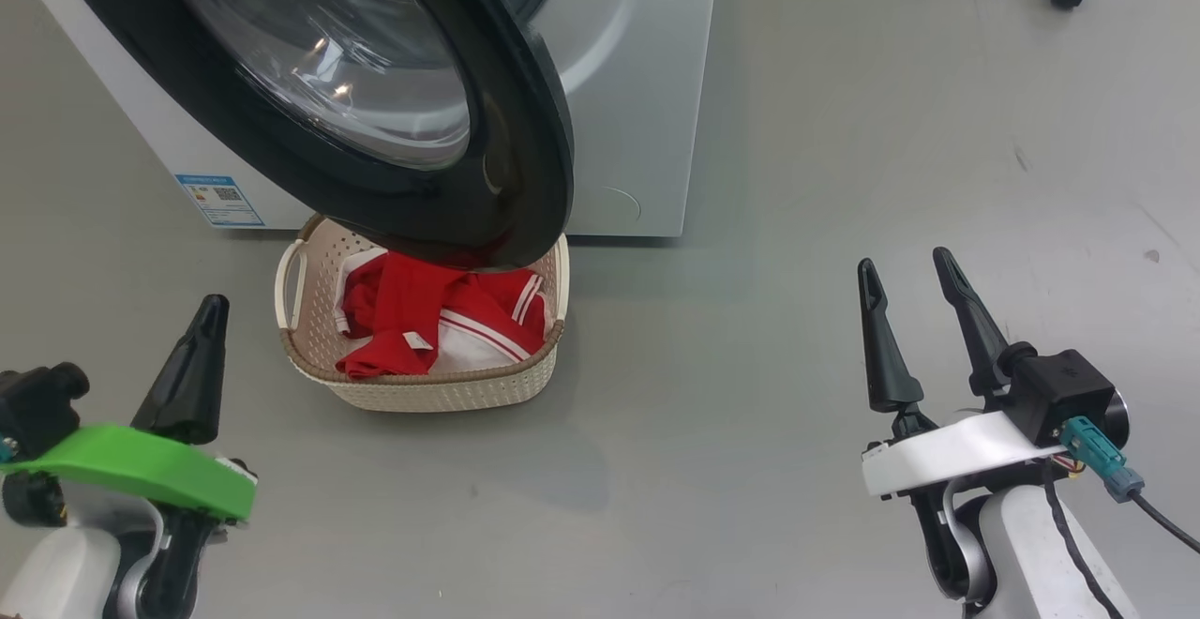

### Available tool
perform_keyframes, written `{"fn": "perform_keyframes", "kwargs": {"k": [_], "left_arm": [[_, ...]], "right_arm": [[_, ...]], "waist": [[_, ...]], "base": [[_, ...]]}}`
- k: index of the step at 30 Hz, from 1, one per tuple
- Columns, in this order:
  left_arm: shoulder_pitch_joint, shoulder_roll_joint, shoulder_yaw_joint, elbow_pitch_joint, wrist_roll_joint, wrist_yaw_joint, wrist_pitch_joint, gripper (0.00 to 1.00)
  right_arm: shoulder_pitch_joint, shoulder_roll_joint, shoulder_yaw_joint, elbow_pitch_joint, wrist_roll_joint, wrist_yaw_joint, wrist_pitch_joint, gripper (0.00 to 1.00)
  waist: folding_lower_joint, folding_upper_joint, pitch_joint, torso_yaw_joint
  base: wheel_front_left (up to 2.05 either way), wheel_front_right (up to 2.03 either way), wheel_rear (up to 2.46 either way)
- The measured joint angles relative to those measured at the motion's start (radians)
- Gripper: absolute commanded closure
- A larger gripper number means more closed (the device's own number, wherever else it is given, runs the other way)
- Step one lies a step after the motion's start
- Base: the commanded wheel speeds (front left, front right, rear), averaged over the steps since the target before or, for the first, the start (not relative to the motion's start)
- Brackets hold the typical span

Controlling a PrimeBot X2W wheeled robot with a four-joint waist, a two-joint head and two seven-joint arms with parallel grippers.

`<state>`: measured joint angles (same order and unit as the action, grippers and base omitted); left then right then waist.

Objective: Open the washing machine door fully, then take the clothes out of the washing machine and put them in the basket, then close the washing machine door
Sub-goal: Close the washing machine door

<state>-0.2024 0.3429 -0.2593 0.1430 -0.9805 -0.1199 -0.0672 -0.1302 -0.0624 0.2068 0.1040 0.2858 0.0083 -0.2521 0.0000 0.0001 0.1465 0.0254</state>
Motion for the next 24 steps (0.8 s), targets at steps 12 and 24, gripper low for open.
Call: {"fn": "perform_keyframes", "kwargs": {"k": [12, 24], "left_arm": [[0.068, 0.019, -0.032, 0.012, 0.218, 0.0, -0.184, 1.0], [0.095, -0.031, -0.028, 0.034, 0.279, 0.016, -0.184, 0.0]], "right_arm": [[0.017, 0.002, -0.005, 0.002, -0.006, 0.017, 0.0, 0.0], [0.03, 0.004, -0.005, 0.006, -0.017, 0.03, 0.0, 0.0]], "waist": [[0.0, 0.0, -0.024, 0.01], [0.0, 0.0, -0.031, 0.018]], "base": [[0.0, 0.0, 0.0], [0.0, 0.0, 0.0]]}}
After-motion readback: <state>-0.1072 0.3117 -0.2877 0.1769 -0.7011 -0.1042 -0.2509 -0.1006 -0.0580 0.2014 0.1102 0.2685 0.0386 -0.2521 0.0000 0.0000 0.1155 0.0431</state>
